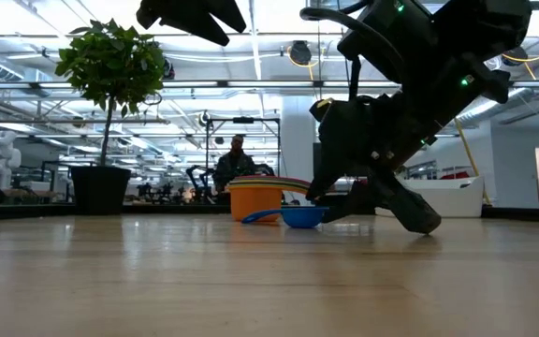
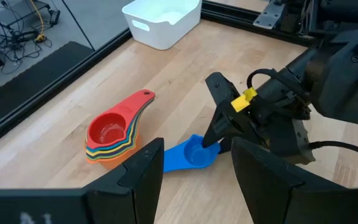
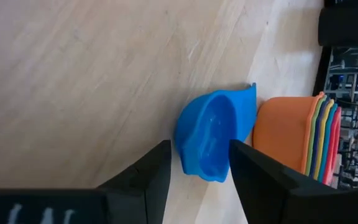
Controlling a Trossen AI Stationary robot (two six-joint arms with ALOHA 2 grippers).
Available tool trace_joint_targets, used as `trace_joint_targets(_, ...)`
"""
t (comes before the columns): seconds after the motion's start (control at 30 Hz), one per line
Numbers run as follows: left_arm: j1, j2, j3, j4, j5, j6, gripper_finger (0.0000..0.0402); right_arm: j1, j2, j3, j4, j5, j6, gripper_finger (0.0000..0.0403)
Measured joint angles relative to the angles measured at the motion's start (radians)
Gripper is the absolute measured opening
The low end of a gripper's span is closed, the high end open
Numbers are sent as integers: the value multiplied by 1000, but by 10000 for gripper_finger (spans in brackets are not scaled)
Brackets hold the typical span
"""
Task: Nest measuring cups in basket
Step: Stack the blue measuring cup into the red measuring cup
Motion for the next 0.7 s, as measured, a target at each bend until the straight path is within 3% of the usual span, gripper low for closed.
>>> trace_joint_targets(0.2,0,0,0,0,0,0,191,-20,0,-1,0,-48,33,118)
trace_joint_targets(0.5,0,0,0,0,0,0,191,-20,0,-1,3,-45,35,18)
trace_joint_targets(0.7,0,0,0,-3,0,0,191,-6,0,-1,12,-46,18,18)
